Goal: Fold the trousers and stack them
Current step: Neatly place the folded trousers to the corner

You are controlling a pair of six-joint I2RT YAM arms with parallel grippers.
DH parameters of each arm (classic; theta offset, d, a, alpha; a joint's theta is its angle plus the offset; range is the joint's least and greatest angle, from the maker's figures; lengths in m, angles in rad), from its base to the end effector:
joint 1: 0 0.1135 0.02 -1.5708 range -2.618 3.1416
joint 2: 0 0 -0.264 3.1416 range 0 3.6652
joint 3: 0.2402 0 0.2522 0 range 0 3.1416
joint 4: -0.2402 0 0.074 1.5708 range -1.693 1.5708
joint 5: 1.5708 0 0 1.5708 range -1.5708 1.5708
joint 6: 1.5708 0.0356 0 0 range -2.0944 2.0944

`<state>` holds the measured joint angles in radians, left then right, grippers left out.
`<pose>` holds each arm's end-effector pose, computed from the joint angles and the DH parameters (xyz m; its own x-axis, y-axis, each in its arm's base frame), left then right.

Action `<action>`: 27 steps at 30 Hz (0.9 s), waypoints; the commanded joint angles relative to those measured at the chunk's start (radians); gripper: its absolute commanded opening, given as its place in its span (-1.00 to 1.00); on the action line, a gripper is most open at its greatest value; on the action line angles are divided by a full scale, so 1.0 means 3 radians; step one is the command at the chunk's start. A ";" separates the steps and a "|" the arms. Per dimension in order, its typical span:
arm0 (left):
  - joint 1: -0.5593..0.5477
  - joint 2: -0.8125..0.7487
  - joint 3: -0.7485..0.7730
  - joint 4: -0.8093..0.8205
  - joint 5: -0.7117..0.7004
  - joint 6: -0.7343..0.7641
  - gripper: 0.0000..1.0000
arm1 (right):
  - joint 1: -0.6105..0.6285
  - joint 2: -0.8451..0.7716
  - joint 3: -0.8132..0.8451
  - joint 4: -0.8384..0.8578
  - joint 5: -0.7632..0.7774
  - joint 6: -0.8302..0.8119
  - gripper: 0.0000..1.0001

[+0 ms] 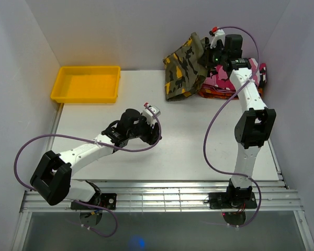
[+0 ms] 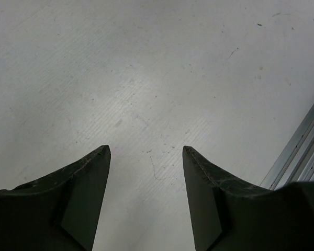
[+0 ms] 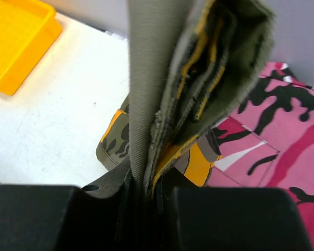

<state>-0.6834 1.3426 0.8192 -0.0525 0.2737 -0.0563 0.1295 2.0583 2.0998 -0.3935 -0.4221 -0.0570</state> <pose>0.2213 -0.1926 0.2412 -0.4657 0.3094 -0.8291 0.7587 0.6218 -0.1942 0.4799 0.0772 0.3801 -0.3129 -0.0932 -0.9452 -0.5178 0.8510 0.0875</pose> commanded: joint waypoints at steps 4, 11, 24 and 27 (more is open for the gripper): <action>0.0003 -0.0155 -0.0102 -0.0014 0.0059 -0.0083 0.36 | -0.0237 -0.0081 0.0435 0.0698 0.0078 0.0164 -0.85; 0.0003 -0.0150 -0.0113 -0.0019 0.0074 -0.0078 0.36 | -0.0355 -0.0091 0.0568 0.0958 0.0088 0.0287 -0.85; 0.0008 -0.0073 -0.0092 -0.0025 0.0095 -0.0089 0.36 | -0.0386 -0.0045 0.0834 0.1772 0.0124 0.0731 -0.85; 0.0003 -0.0032 -0.0082 0.0001 0.0126 -0.0109 0.35 | -0.0391 -0.0045 0.0844 0.1930 0.0083 0.0946 -0.85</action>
<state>-0.6834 1.3392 0.7910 -0.0601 0.2855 -0.0776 0.0219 2.0956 2.2574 -0.1238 -0.4000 0.1562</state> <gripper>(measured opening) 0.677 0.177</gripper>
